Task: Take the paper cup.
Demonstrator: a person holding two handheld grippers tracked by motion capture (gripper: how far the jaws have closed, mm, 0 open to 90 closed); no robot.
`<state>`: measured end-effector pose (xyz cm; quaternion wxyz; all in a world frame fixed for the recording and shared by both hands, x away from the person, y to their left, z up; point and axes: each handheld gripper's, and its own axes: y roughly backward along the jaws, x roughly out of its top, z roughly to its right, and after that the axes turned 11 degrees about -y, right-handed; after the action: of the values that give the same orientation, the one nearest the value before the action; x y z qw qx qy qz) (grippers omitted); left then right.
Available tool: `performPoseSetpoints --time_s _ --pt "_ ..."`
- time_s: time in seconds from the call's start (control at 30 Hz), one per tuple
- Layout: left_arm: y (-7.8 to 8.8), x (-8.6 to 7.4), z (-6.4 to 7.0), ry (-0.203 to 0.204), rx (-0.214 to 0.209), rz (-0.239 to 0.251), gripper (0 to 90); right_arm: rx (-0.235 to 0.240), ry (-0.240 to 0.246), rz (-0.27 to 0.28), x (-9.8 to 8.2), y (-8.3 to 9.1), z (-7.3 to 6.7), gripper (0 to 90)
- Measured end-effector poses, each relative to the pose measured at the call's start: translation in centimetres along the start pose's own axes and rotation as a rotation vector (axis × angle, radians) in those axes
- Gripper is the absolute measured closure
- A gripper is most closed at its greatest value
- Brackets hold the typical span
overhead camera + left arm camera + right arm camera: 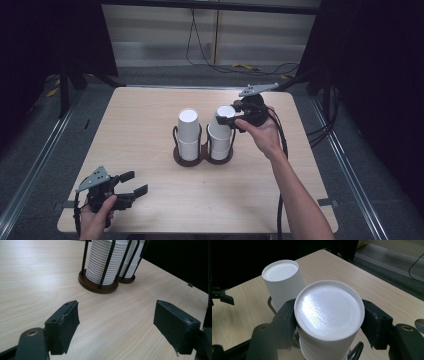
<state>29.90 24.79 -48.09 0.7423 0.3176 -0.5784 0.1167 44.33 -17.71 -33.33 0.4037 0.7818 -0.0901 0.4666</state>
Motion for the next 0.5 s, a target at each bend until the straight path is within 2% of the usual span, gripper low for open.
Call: performPoseSetpoints --time_s 0.5 --pt "0.0 0.1 0.1 -0.014 -0.011 0.004 18.4 0.006 -0.003 0.061 0.6 1.3 -0.4 35.3"
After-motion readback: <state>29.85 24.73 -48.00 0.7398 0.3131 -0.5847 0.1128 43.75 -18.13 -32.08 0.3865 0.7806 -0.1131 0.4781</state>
